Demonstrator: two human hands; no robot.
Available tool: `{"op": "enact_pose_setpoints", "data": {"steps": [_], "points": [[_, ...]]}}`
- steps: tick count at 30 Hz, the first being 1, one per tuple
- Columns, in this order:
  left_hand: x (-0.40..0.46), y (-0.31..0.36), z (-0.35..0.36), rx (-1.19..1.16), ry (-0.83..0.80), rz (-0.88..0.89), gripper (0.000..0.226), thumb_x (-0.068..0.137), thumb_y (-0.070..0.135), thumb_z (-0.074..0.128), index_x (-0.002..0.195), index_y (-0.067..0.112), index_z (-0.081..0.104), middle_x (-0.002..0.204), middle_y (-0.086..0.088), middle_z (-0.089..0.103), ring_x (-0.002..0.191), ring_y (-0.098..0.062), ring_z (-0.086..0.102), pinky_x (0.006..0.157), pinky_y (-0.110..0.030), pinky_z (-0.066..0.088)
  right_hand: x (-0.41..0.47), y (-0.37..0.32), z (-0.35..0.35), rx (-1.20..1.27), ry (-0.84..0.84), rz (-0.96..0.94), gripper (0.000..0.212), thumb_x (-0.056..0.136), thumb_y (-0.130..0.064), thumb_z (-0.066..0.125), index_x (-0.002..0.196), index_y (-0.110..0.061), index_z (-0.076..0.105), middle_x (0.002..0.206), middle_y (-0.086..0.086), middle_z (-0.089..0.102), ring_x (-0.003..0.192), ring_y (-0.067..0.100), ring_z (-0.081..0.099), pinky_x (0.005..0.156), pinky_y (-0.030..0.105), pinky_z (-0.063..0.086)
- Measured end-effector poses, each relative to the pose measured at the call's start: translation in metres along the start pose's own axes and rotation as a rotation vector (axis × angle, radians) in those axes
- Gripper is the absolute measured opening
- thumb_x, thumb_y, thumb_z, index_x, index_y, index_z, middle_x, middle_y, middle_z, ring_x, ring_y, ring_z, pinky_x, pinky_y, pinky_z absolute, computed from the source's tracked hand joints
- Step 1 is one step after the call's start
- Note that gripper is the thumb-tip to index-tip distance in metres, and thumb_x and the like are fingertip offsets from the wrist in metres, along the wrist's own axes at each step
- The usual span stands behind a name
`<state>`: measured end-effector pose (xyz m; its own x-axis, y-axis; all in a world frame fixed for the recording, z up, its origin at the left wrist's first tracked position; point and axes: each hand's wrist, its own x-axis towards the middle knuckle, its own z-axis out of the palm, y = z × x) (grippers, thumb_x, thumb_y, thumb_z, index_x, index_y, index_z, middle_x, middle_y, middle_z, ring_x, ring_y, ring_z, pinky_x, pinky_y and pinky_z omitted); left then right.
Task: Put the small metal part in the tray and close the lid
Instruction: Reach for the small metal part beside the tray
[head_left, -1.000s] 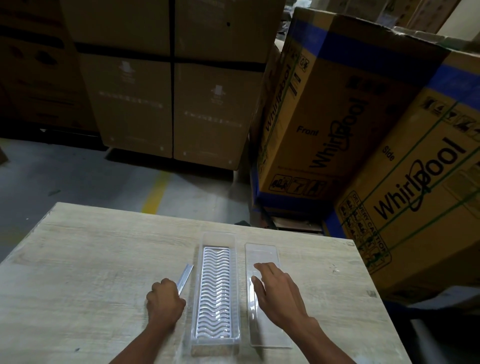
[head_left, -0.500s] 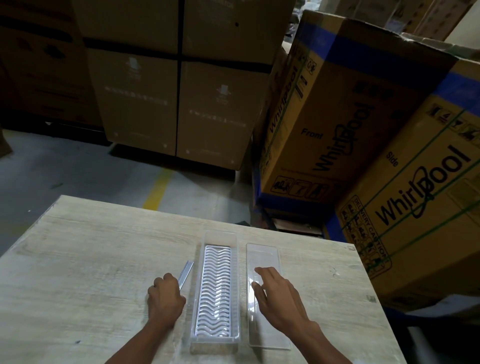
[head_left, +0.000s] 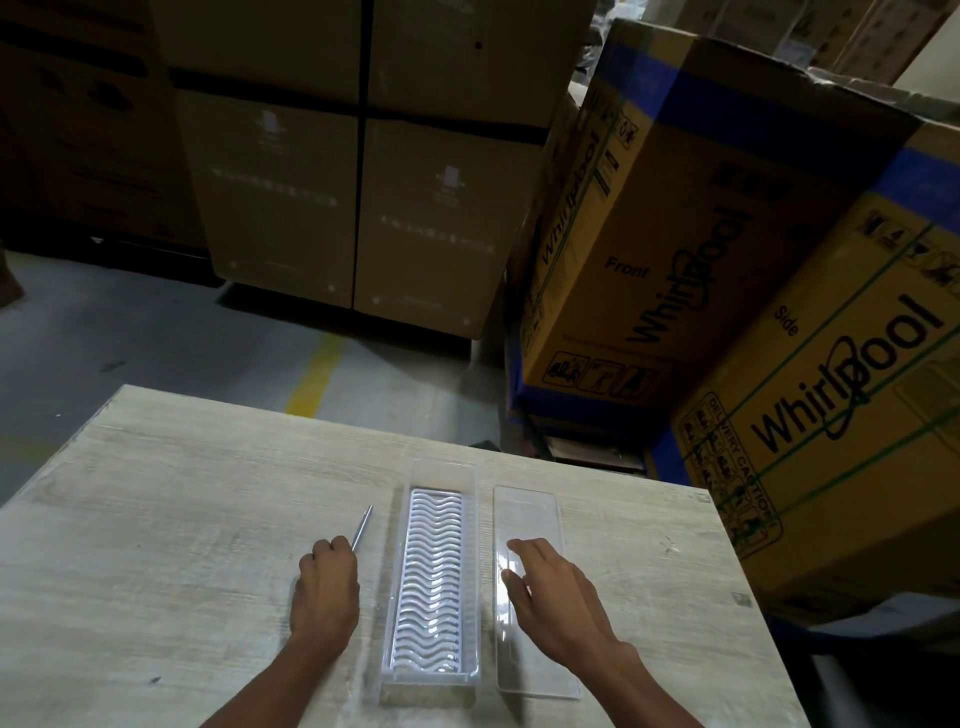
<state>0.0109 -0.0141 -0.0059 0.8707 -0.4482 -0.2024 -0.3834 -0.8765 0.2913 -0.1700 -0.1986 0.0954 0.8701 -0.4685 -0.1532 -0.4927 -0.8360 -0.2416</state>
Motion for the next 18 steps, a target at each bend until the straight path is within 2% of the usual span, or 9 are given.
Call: {"op": "enact_pose_setpoints", "data": {"steps": [3,7,10,12,16,18], "points": [[-0.002,-0.003,-0.004,-0.039,0.042,0.023,0.018,0.086,0.001,0.059,0.101,0.008,0.057,0.105,-0.012,0.061,0.099,-0.029,0.059,0.071,-0.038,0.052,0.002,-0.005,0.000,0.007,0.001,-0.007,0.043,0.105,-0.041,0.037,0.144,-0.024,0.044,0.141,-0.004,0.054,0.108,0.021,0.065,0.092,0.037,0.050],[-0.004,0.004,-0.019,-0.148,0.176,0.139,0.017,0.080,-0.002,0.063,0.090,0.010,0.056,0.094,-0.009,0.058,0.087,-0.028,0.056,0.057,-0.034,0.039,0.008,-0.016,0.003,0.110,0.012,-0.006,0.040,0.104,-0.042,0.040,0.138,-0.024,0.052,0.134,-0.004,0.061,0.109,0.018,0.064,0.091,0.033,0.050],[0.000,0.028,-0.044,-0.256,0.292,0.288,0.024,0.073,-0.003,0.069,0.084,0.011,0.053,0.086,-0.009,0.055,0.080,-0.028,0.055,0.054,-0.033,0.041,0.019,-0.034,0.001,0.362,0.072,0.060,0.030,0.102,-0.040,0.048,0.121,-0.023,0.065,0.117,-0.008,0.070,0.098,0.006,0.066,0.087,0.026,0.054],[-0.001,0.048,-0.063,-0.280,0.364,0.389,0.028,0.071,-0.003,0.070,0.084,0.014,0.051,0.086,-0.008,0.054,0.079,-0.027,0.055,0.054,-0.034,0.047,0.031,-0.050,-0.006,0.562,0.127,0.112,0.024,0.101,-0.039,0.052,0.111,-0.026,0.070,0.104,-0.014,0.073,0.090,0.001,0.068,0.086,0.028,0.058],[-0.009,0.079,-0.089,-0.224,0.491,0.609,0.030,0.069,-0.002,0.075,0.086,0.012,0.055,0.082,-0.008,0.055,0.075,-0.023,0.055,0.055,-0.027,0.050,0.052,-0.078,-0.032,0.896,0.196,0.209,0.019,0.100,-0.040,0.055,0.097,-0.030,0.070,0.095,-0.009,0.076,0.084,0.007,0.074,0.086,0.034,0.062],[-0.010,0.088,-0.094,-0.168,0.548,0.676,0.025,0.074,0.001,0.075,0.089,0.012,0.058,0.082,-0.007,0.054,0.075,-0.022,0.051,0.057,-0.027,0.050,0.057,-0.085,-0.046,1.005,0.219,0.232,0.023,0.100,-0.037,0.057,0.092,-0.022,0.072,0.090,-0.002,0.078,0.082,0.012,0.076,0.082,0.033,0.063]]}}
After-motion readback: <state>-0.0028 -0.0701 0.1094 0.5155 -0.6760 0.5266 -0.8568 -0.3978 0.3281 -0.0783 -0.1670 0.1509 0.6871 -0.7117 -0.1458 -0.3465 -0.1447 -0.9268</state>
